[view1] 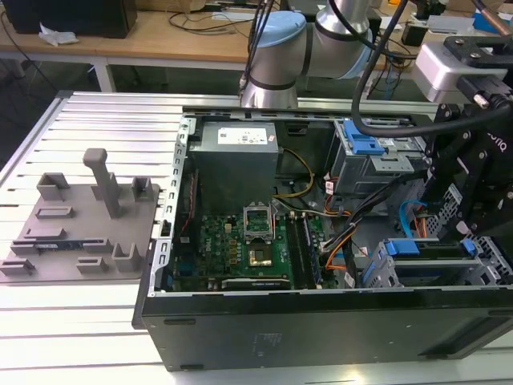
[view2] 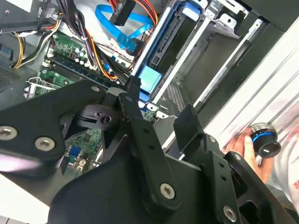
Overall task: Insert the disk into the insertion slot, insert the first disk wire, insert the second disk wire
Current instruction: 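Insert the disk into the insertion slot, then insert the first disk wire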
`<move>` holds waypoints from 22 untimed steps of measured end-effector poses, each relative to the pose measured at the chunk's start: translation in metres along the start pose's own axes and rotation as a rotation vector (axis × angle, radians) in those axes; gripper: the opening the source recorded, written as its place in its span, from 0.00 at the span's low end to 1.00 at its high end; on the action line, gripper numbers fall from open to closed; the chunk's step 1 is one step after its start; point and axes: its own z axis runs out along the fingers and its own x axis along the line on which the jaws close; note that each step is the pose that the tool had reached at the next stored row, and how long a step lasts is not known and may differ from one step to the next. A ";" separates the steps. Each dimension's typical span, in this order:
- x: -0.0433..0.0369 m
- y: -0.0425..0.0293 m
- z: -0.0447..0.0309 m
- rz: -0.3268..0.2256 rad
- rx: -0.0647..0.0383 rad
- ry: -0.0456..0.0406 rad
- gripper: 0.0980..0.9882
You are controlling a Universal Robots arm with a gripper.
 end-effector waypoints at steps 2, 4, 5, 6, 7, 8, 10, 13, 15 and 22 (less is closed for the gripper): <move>0.0000 0.0000 0.0001 0.000 0.000 0.0000 0.52; 0.0000 0.0000 0.0003 0.000 0.000 0.0000 0.52; 0.0000 0.0000 0.0003 0.000 0.000 -0.0001 0.52; 0.0000 0.0000 0.0003 0.000 0.000 0.0000 0.52; 0.0000 0.0000 0.0004 0.000 0.000 -0.0001 0.52; 0.0000 0.0000 0.0004 0.000 0.000 0.0000 0.52; 0.0000 0.0000 0.0006 0.000 0.000 -0.0001 0.52; 0.0000 0.0001 0.0006 0.000 0.000 0.0000 0.52; -0.0010 0.0000 0.0010 0.000 0.000 -0.0002 0.52; -0.0342 0.0004 0.0012 -0.002 0.001 0.0705 0.52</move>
